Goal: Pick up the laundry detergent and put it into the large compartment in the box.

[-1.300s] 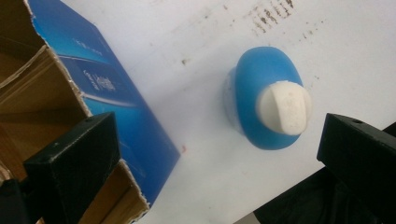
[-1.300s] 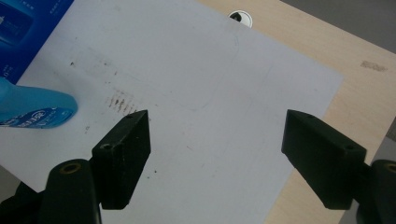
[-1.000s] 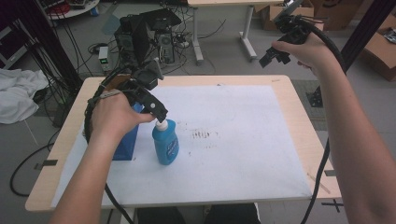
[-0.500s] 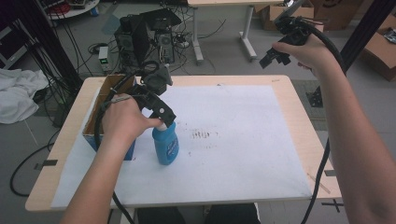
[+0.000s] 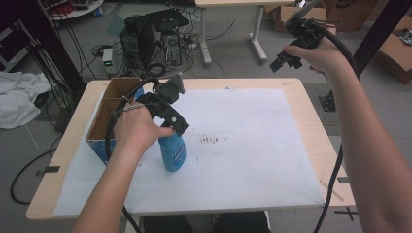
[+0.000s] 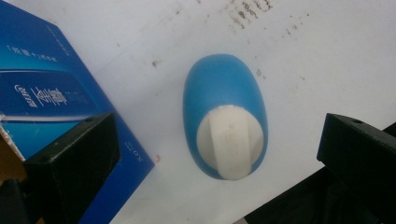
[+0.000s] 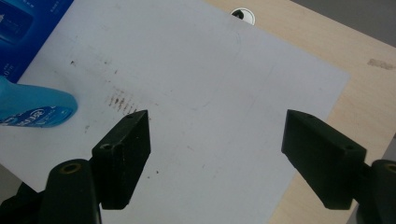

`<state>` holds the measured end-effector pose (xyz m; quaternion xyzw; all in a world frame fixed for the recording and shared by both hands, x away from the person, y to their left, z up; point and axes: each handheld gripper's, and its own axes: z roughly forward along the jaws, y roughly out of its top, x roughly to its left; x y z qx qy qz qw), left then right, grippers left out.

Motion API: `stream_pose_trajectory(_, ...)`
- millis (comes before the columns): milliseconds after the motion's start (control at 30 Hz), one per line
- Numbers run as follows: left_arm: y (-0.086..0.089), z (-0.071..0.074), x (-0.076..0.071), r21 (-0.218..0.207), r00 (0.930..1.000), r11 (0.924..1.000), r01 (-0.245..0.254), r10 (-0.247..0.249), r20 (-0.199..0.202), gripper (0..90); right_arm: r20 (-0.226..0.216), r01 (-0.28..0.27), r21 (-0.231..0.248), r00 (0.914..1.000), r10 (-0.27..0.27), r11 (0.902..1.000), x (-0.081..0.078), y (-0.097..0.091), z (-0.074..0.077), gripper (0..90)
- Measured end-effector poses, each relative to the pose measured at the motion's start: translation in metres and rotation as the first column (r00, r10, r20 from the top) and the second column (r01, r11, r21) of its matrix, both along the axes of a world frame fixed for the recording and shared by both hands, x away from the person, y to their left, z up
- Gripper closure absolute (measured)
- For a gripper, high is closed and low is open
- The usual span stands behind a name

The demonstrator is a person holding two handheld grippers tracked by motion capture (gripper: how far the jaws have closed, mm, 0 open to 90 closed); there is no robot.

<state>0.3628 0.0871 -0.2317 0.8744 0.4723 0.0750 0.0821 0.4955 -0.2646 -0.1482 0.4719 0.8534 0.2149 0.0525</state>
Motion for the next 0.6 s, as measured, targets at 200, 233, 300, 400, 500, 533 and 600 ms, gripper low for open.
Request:
stream_pose_trajectory(200,-0.003,-0.008,0.0,0.013,1.0,0.9999,0.001,-0.001,-0.008,0.1,0.0,-0.001,0.0,1.0,0.001,1.0,0.0,0.0,-0.001,24.2)
stream_pose_trajectory(233,-0.003,-0.008,0.0,0.013,1.0,0.9999,0.001,-0.001,-0.008,0.1,0.0,-0.001,0.0,1.0,0.001,1.0,0.0,0.0,-0.001,24.2)
stream_pose_trajectory(300,-0.003,-0.01,0.001,0.022,0.9999,0.9998,0.001,-0.001,-0.011,0.1,-0.002,-0.001,0.001,1.0,0.001,1.0,0.0,-0.001,-0.002,24.3)
stream_pose_trajectory(400,-0.005,-0.013,0.001,0.024,0.9999,0.9997,-0.003,0.003,-0.01,0.1,-0.003,0.0,0.001,1.0,0.0,1.0,0.0,-0.001,-0.003,24.3)
stream_pose_trajectory(500,-0.007,-0.015,0.001,0.032,0.9999,0.9995,0.003,-0.003,-0.015,0.1,-0.007,-0.002,0.001,1.0,0.002,1.0,0.001,-0.001,-0.004,24.3)
stream_pose_trajectory(533,-0.008,-0.018,0.001,0.033,0.9998,0.9994,-0.001,0.002,-0.018,0.1,-0.005,-0.001,0.001,1.0,0.001,1.0,0.001,-0.001,-0.004,24.2)
stream_pose_trajectory(600,-0.008,-0.021,0.002,0.043,0.9998,0.9991,-0.001,0.002,-0.02,0.1,-0.006,-0.002,-0.002,1.0,0.002,1.0,0.0,-0.001,-0.005,24.3)
